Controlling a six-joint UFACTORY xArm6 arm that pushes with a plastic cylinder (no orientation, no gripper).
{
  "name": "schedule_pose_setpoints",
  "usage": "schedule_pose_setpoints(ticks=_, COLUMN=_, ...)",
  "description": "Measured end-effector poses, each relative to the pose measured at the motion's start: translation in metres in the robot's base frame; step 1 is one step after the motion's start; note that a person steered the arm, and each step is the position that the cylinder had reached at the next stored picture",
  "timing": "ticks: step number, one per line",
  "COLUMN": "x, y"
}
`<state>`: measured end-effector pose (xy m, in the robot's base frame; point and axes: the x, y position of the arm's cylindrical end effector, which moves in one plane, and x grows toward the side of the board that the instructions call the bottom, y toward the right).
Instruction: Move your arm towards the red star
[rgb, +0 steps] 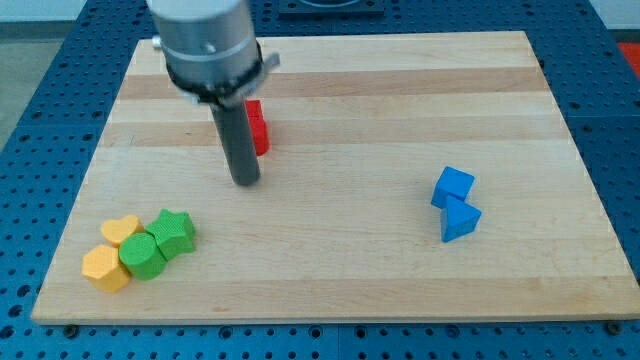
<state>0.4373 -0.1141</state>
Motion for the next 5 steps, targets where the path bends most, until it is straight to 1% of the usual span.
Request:
schedule_pose_setpoints(ticks=2, x=-0.011, y=-0.052)
schedule_pose_setpoints(ticks=3, x=-0.086, y=-0.07)
schedule_pose_setpoints(ticks=4, x=-0.104, y=-0.07)
schedule_pose_setpoints(ticks=5, x=-0.099, y=-0.053)
